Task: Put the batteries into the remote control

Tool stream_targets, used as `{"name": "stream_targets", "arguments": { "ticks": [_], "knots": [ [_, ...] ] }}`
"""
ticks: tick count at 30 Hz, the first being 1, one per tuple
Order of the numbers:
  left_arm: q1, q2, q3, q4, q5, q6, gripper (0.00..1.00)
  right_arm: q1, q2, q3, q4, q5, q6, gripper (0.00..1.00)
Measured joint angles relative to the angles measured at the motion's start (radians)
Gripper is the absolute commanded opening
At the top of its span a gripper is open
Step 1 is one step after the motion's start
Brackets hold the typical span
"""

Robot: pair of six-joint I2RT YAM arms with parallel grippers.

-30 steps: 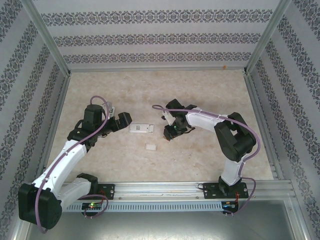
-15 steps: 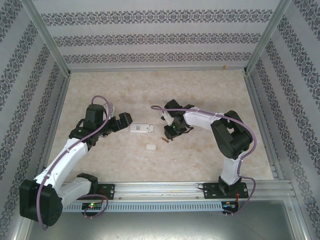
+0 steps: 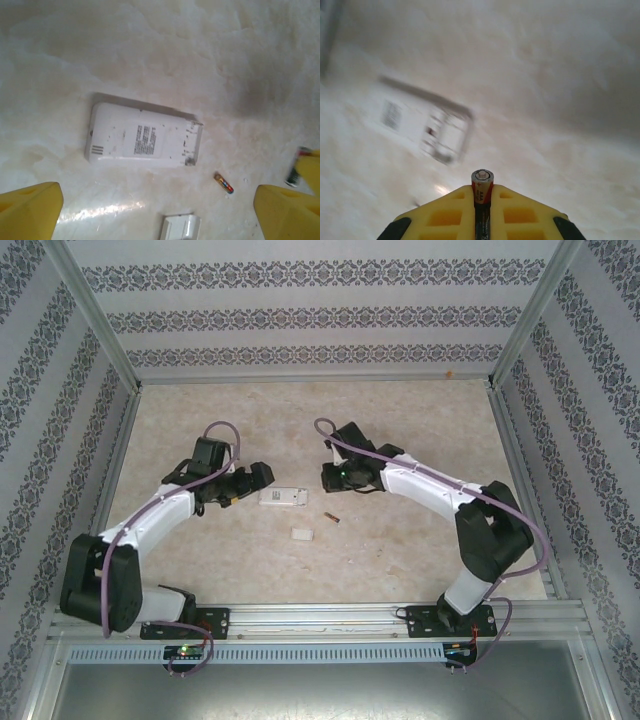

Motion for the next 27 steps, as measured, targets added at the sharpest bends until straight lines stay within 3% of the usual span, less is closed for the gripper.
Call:
{"name": "stream_targets", "arguments": {
  "ticks": [6,13,27],
  "knots": [
    [-0.008,0.167,0.079,0.003,-0.035,0.021,0.85,0.093,0.106,0.084,0.089,0.082,0.177,0.13],
    [-0.008,0.299,0.116,0.003,-0.048,0.040,0.81,0.108,0.268,0.122,0.095,0.139,0.228,0.13],
    [-0.007,0.332,0.111,0.016,-0.042,0.024,0.75,0.121,0.328,0.122,0.097,0.147,0.282,0.20]
  ]
}}
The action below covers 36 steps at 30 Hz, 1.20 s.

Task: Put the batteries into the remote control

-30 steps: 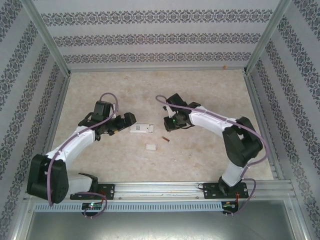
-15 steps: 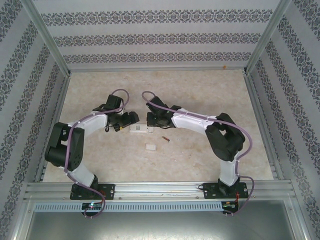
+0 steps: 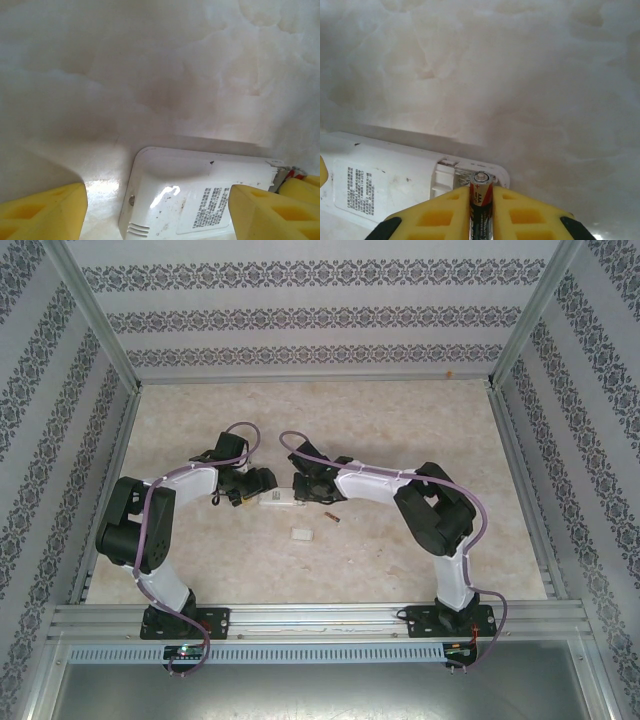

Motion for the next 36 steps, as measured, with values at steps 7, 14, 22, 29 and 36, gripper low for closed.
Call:
{"name": "stream_targets", "arguments": {
  "ticks": [7,14,22,29,36],
  "knots": [
    [0.000,-0.002,-0.007,0.011,-0.001,-0.014,0.75,0.000,0.009,0.003,-0.002,-0.006,0.045,0.28],
    [-0.002,-0.006,-0.009,0.013,-0.004,-0.016,0.75,-0.001,-0.010,0.013,-0.050,-0.002,0.043,0.28],
    [-0.027,0.010,0.037,0.005,0.012,0.004,0.75,-0.010,-0.015,0.075,-0.081,0.010,0.014,0.26],
    [-0.027,0.058,0.076,0.005,0.020,0.024,0.71,-0.016,0.016,0.110,-0.085,0.004,-0.005,0.19],
    [-0.026,0.070,0.077,-0.001,0.015,0.026,0.64,-0.015,0.032,0.110,-0.109,0.003,-0.020,0.14]
  ]
}}
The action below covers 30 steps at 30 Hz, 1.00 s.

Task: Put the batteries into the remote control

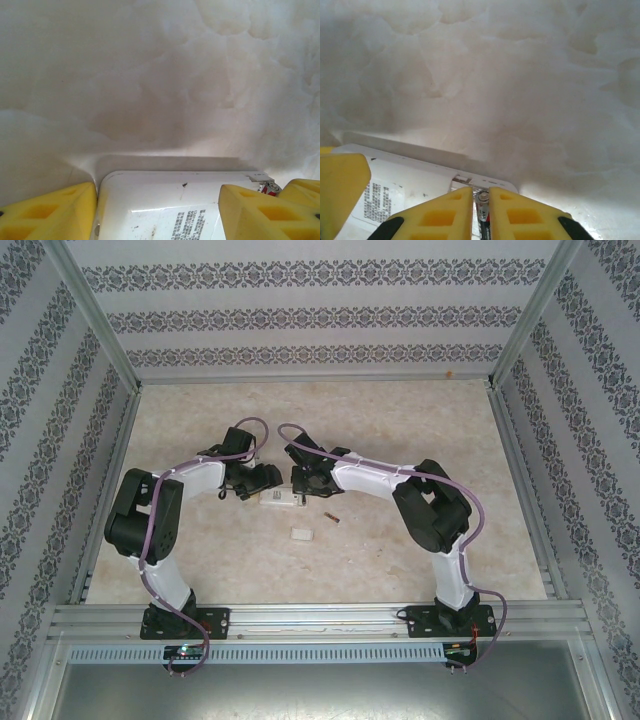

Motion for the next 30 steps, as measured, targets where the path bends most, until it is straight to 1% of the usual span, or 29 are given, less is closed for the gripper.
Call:
{"name": "stream_targets", "arguments": {
  "ticks": [13,16,21,27,30],
  "knots": [
    [-0.003,0.000,0.000,-0.001,-0.016,-0.010,0.62,0.012,-0.007,-0.026,-0.001,0.027,-0.014,0.13],
    [-0.008,0.000,0.000,-0.001,-0.024,-0.011,0.61,0.013,-0.013,-0.037,-0.003,0.037,-0.014,0.11],
    [-0.008,0.000,0.000,-0.003,-0.031,-0.018,0.59,0.023,-0.013,-0.074,-0.036,0.036,-0.014,0.12],
    [-0.013,0.000,0.000,-0.004,-0.043,-0.026,0.59,0.030,-0.016,-0.084,-0.037,0.037,-0.016,0.15],
    [-0.013,-0.001,0.000,-0.005,-0.045,-0.026,0.60,0.019,-0.034,-0.085,-0.048,0.034,-0.032,0.20]
  ]
}}
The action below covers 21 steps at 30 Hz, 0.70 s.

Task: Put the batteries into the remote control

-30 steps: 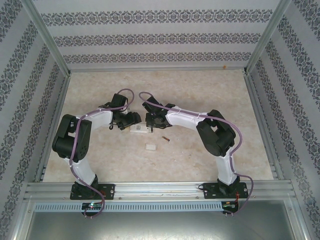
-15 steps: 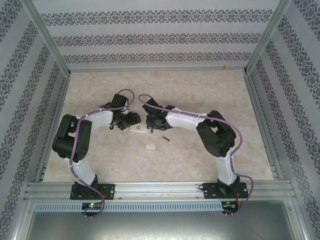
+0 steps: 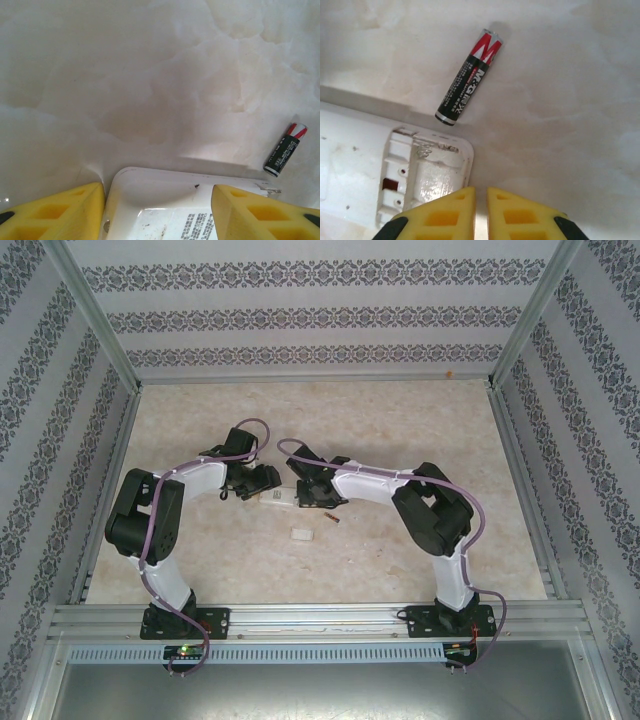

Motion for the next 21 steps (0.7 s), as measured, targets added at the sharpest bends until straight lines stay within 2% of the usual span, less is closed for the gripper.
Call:
{"name": "stream_targets", "arguments": {
  "ticks": [7,12,16,21],
  "knots": [
    [-0.014,-0.041,0.000,-0.042,-0.015,0.001,0.72,-0.112,-0.121,0.022,-0.022,-0.008,-0.070,0.36],
    [-0.018,-0.153,0.000,-0.099,-0.068,0.006,0.74,-0.166,-0.120,0.063,-0.029,-0.009,-0.079,0.45],
    [-0.019,-0.260,0.000,-0.158,-0.143,0.027,0.77,-0.148,-0.056,0.116,-0.045,-0.028,-0.031,0.48],
    [-0.019,-0.378,-0.002,-0.215,-0.211,0.047,0.81,-0.113,0.101,0.252,-0.100,-0.042,0.023,0.48]
  ]
}}
